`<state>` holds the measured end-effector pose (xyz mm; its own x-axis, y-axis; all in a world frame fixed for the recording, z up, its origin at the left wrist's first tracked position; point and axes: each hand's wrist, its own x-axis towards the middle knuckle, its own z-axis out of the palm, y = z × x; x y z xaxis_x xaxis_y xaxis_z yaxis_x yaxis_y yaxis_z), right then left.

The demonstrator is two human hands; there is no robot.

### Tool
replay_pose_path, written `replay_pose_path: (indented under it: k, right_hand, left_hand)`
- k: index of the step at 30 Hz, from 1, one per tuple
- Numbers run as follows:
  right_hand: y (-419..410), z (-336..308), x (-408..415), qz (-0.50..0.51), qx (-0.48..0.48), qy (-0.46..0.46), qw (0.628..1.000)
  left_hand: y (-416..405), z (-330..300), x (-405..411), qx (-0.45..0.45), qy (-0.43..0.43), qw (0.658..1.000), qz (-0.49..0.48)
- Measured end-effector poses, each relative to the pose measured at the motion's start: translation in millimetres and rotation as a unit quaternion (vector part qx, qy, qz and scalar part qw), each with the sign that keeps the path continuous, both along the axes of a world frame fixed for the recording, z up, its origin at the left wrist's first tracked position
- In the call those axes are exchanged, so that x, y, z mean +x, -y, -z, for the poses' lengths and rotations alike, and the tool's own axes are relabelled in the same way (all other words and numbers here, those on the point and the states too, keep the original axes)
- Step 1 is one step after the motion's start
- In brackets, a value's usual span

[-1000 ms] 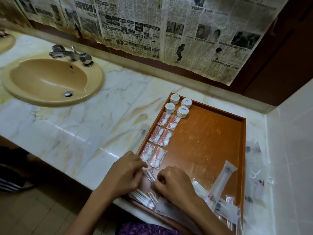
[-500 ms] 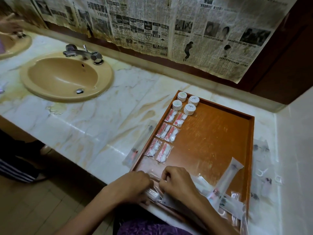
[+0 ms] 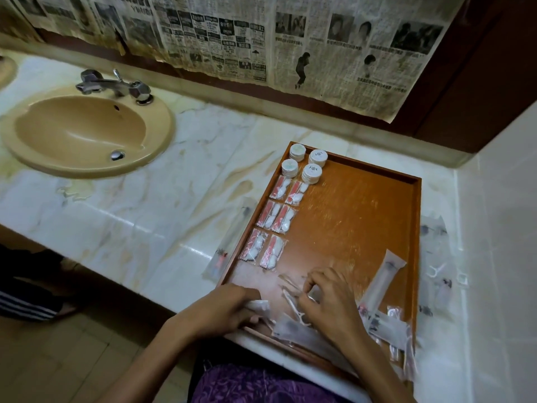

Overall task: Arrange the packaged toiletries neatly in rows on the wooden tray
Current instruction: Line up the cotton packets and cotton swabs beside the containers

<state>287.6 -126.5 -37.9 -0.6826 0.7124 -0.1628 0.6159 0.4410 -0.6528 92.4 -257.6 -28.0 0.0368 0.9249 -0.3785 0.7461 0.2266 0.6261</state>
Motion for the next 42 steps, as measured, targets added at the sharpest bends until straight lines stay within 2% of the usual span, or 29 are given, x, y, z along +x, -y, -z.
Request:
replay_pose_path:
  k: [2, 4, 8, 10, 12, 17, 21, 24, 26, 28, 30, 32, 33, 35, 36, 39, 42]
  right_hand:
    - [0.6, 1.9, 0.8, 0.005, -0.004, 0.016, 1.0]
    - [0.3, 3.8, -1.2, 0.003, 0.005, 0.034, 0.999]
    - [-0.7, 4.6, -11.5, -0.002, 0.034, 0.056, 0.998]
    - [-1.9, 4.0, -16.8, 0.008, 0.045, 0.07, 0.997]
    - [-2.5, 2.8, -20.9, 0.021, 0.057, 0.081, 0.995]
    - [-1.4, -4.4, -23.0, 0.035, 0.053, 0.072, 0.995]
    - [-0.7, -16.3, -14.5, 0.059, -0.003, -0.013, 0.998]
    - [-3.4, -25.1, 2.9, 0.155, -0.044, -0.068, 0.985]
    - [-8.0, -28.2, 20.2, 0.218, -0.009, -0.069, 0.973]
    - [-12.8, -29.2, 38.9, 0.261, 0.055, -0.045, 0.963]
    - [-15.1, -27.7, 56.2, 0.28, 0.102, 0.002, 0.955]
    - [-16.2, -23.1, 68.6, 0.268, 0.118, 0.065, 0.954]
    - [-16.3, -20.8, 73.1, 0.25, 0.108, 0.102, 0.957]
    - [-15.3, -18.5, 79.2, 0.197, 0.081, 0.163, 0.963]
    - [-13.5, -18.8, 81.0, 0.172, 0.074, 0.175, 0.967]
    - [-6.0, -19.9, 79.0, 0.145, 0.049, 0.178, 0.972]
    - [-2.4, -10.3, 64.8, 0.154, 0.033, 0.241, 0.958]
  left_hand:
    - [-0.6, -5.2, -3.2, 0.016, 0.079, 0.995, -0.055]
    - [-6.0, -10.7, -12.2, 0.062, 0.115, 0.982, -0.139]
    - [-33.6, -11.1, -48.7, 0.143, -0.004, 0.923, -0.356]
    - [-55.3, -9.5, -71.2, 0.145, -0.013, 0.904, -0.402]
    - [-81.9, -10.3, -90.6, 0.137, -0.021, 0.904, -0.404]
    - [-144.2, -7.9, -116.4, 0.086, -0.101, 0.938, -0.321]
    - [-162.3, -0.4, -122.7, 0.055, -0.142, 0.947, -0.282]
    - [-156.8, -5.9, -117.5, 0.091, -0.205, 0.941, -0.251]
    - [-147.8, -12.6, -109.6, 0.157, -0.24, 0.93, -0.229]
    - [-135.0, -20.8, -90.0, 0.24, -0.202, 0.93, -0.19]
    - [-119.0, -27.5, -56.6, 0.287, -0.12, 0.945, -0.1]
    - [-101.7, -28.1, -15.7, 0.271, -0.05, 0.96, 0.041]
    - [-95.0, -25.7, 4.4, 0.245, -0.043, 0.961, 0.121]
    - [-85.9, -15.3, 37.6, 0.183, -0.097, 0.947, 0.245]
    - [-82.6, -9.9, 49.5, 0.161, -0.13, 0.939, 0.277]
    - [-77.9, 2.8, 64.2, 0.136, -0.203, 0.924, 0.294]
    - [-75.7, 10.3, 62.3, 0.126, -0.212, 0.928, 0.279]
